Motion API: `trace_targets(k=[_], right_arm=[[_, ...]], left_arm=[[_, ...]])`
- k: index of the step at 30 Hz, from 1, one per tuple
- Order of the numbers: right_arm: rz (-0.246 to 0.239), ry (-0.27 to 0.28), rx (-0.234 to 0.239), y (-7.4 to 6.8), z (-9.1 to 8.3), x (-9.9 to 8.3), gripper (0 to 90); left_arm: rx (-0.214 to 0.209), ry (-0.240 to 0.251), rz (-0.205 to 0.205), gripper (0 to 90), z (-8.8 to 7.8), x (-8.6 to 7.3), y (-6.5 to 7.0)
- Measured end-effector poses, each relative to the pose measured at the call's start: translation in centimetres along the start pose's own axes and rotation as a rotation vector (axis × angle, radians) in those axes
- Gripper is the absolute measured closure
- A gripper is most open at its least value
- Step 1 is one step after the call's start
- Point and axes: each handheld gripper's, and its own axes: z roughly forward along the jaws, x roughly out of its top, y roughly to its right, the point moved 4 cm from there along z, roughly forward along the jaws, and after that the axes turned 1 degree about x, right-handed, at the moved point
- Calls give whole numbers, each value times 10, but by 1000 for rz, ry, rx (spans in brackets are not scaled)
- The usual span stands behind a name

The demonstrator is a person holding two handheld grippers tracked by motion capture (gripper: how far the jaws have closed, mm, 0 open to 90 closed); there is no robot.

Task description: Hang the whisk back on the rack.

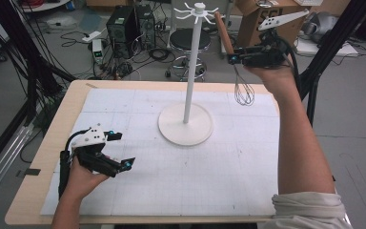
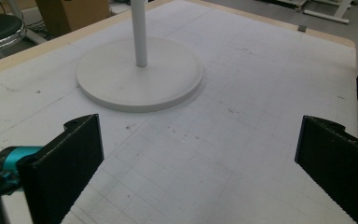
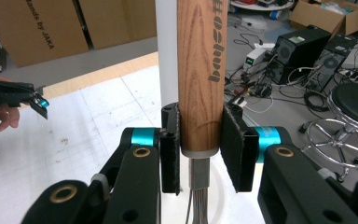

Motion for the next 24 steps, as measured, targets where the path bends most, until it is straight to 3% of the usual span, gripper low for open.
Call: trace_targets(k=[2,13,17,24], right_arm=[[10,-18,2,-2,3,0,707],[-60,-74,-44,-12,24,4,691],[-91,-95,-35,-17,28,5,660],[-117,-82,-48,-23,32,7,467]], left_arm=[[-2,-1,1,16,0,0,0],[3,-3,-2,16,0,0,0],[4,-2,-2,16,0,0,0],[3,-2,-1,16,0,0,1]])
